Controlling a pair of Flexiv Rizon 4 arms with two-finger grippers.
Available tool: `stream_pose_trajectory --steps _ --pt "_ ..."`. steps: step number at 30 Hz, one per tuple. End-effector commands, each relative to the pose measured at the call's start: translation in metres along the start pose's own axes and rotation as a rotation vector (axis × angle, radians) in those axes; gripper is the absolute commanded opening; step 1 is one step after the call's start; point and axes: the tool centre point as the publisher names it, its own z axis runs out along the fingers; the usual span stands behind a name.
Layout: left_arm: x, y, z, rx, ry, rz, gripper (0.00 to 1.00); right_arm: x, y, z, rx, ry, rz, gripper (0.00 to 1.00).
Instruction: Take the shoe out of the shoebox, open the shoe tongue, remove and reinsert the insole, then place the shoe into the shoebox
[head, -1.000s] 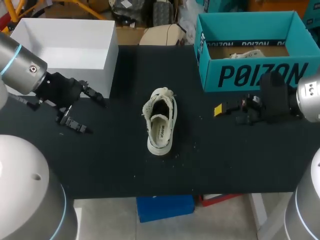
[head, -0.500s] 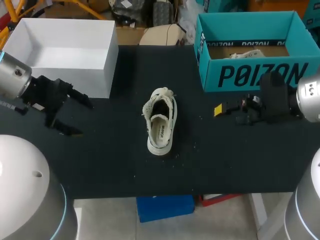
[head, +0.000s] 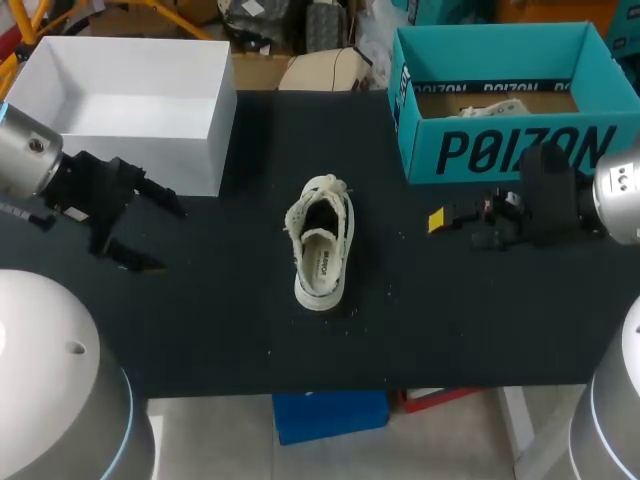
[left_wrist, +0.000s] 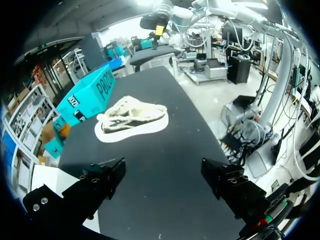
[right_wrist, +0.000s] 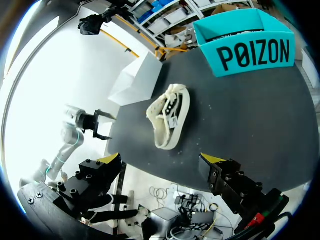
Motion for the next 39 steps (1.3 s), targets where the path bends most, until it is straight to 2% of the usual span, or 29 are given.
stream_pose_trajectory --steps 1,24,26,29,31,37,39 --pt "0.001 0.000 0.001 -0.004 -0.002 0.000 1.00 0.000 0.000 0.001 0.000 0.000 0.000 1.00" --pt "0.001 0.000 0.001 -0.004 -0.002 0.000 1.00 0.000 0.000 0.001 0.000 0.000 0.000 1.00" --pt "0.001 0.000 0.001 -0.004 -0.002 0.000 1.00 0.004 0.004 0.006 0.057 -0.056 -0.030 1.00" --pt "0.001 0.000 0.001 -0.004 -0.002 0.000 1.00 0.005 0.009 0.012 0.209 -0.198 -0.069 1.00" --pt "0.001 0.000 0.001 -0.004 -0.002 0.000 1.00 0.006 0.013 0.016 0.281 -0.283 -0.078 1.00" --pt "0.001 0.000 0.001 -0.004 -0.002 0.000 1.00 0.007 0.028 0.034 0.407 -0.426 -0.021 1.00" --pt "0.001 0.000 0.001 -0.004 -0.002 0.000 1.00 0.006 0.031 0.042 0.426 -0.467 -0.001 1.00"
